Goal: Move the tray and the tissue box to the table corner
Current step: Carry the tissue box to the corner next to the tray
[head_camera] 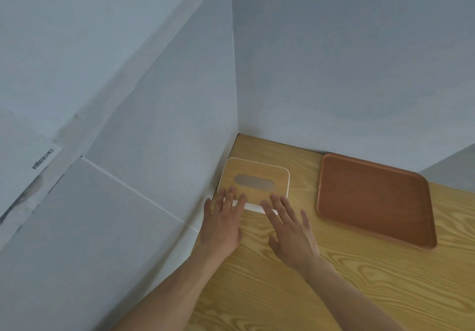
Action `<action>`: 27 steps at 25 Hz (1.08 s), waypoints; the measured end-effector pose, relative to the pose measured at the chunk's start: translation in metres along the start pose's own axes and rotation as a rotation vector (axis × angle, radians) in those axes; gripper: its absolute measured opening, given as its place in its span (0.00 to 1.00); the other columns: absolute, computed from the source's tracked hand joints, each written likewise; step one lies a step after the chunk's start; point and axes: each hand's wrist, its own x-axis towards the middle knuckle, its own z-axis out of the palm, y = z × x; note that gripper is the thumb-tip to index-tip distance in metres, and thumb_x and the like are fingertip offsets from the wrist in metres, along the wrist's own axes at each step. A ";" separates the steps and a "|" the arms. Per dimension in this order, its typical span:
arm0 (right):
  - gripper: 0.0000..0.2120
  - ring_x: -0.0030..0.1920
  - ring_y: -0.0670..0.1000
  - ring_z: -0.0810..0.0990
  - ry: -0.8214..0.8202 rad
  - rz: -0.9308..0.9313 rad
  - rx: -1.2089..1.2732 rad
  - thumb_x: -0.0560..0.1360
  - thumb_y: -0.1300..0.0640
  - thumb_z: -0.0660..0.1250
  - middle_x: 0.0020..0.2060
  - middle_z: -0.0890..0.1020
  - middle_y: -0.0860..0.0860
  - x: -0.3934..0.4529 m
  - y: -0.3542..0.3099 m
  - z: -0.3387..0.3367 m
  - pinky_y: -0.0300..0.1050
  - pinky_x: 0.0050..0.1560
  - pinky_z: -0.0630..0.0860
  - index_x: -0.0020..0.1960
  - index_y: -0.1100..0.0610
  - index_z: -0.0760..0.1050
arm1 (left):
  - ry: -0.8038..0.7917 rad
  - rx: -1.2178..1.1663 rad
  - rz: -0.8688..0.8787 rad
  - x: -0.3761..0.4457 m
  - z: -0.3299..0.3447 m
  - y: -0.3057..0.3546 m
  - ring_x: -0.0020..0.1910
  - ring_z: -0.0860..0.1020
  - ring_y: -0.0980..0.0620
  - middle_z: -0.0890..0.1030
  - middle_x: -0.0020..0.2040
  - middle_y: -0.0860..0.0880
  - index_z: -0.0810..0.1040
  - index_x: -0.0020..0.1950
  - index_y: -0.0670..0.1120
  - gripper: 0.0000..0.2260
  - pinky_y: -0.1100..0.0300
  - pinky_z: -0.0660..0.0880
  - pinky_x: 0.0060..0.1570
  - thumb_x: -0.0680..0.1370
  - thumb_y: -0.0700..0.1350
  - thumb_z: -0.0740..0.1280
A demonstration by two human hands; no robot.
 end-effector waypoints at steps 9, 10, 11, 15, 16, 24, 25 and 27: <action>0.42 0.80 0.49 0.40 -0.042 0.054 0.004 0.77 0.47 0.65 0.82 0.41 0.44 0.058 0.015 -0.033 0.68 0.74 0.55 0.80 0.42 0.41 | -0.108 0.101 -0.003 0.071 -0.044 0.002 0.78 0.51 0.41 0.48 0.80 0.43 0.51 0.77 0.50 0.37 0.40 0.55 0.72 0.74 0.45 0.69; 0.42 0.80 0.49 0.41 -0.047 0.062 0.007 0.77 0.48 0.65 0.82 0.42 0.44 0.064 0.016 -0.035 0.68 0.74 0.55 0.80 0.42 0.42 | -0.121 0.117 -0.001 0.078 -0.049 0.003 0.78 0.52 0.41 0.48 0.80 0.42 0.52 0.77 0.49 0.36 0.40 0.56 0.71 0.74 0.45 0.69; 0.42 0.81 0.49 0.41 -0.053 0.070 0.010 0.77 0.48 0.66 0.82 0.42 0.44 0.071 0.017 -0.038 0.68 0.74 0.56 0.80 0.42 0.42 | -0.138 0.129 -0.003 0.085 -0.054 0.003 0.77 0.53 0.41 0.49 0.80 0.42 0.52 0.77 0.49 0.36 0.40 0.57 0.71 0.74 0.45 0.69; 0.41 0.81 0.50 0.43 -0.071 0.091 0.031 0.76 0.49 0.66 0.82 0.44 0.46 0.094 0.018 -0.047 0.67 0.71 0.60 0.80 0.43 0.44 | -0.198 0.160 -0.010 0.106 -0.065 0.003 0.77 0.52 0.41 0.47 0.80 0.41 0.51 0.77 0.47 0.36 0.39 0.60 0.69 0.75 0.45 0.69; 0.41 0.81 0.50 0.43 -0.074 0.093 0.036 0.76 0.49 0.66 0.82 0.44 0.46 0.099 0.018 -0.049 0.67 0.71 0.60 0.80 0.43 0.45 | -0.201 0.159 -0.011 0.110 -0.067 0.002 0.78 0.52 0.41 0.47 0.80 0.41 0.51 0.77 0.47 0.36 0.39 0.61 0.69 0.75 0.45 0.69; 0.41 0.81 0.50 0.41 -0.056 0.108 0.100 0.76 0.50 0.66 0.82 0.43 0.45 0.125 0.028 -0.053 0.64 0.71 0.66 0.80 0.43 0.45 | -0.215 0.137 -0.015 0.136 -0.069 0.000 0.78 0.50 0.43 0.44 0.80 0.43 0.48 0.78 0.49 0.38 0.42 0.67 0.64 0.75 0.46 0.69; 0.41 0.81 0.50 0.41 -0.054 0.110 0.099 0.76 0.50 0.66 0.82 0.43 0.46 0.127 0.029 -0.054 0.63 0.70 0.67 0.80 0.43 0.45 | -0.220 0.132 -0.014 0.138 -0.070 -0.001 0.78 0.50 0.43 0.44 0.80 0.43 0.47 0.78 0.50 0.39 0.42 0.68 0.63 0.75 0.47 0.69; 0.40 0.81 0.50 0.41 -0.046 0.113 0.106 0.76 0.51 0.65 0.82 0.43 0.45 0.131 0.031 -0.056 0.61 0.69 0.69 0.80 0.43 0.45 | -0.222 0.121 -0.010 0.143 -0.073 -0.002 0.78 0.49 0.44 0.43 0.80 0.44 0.47 0.78 0.50 0.39 0.43 0.69 0.62 0.75 0.48 0.69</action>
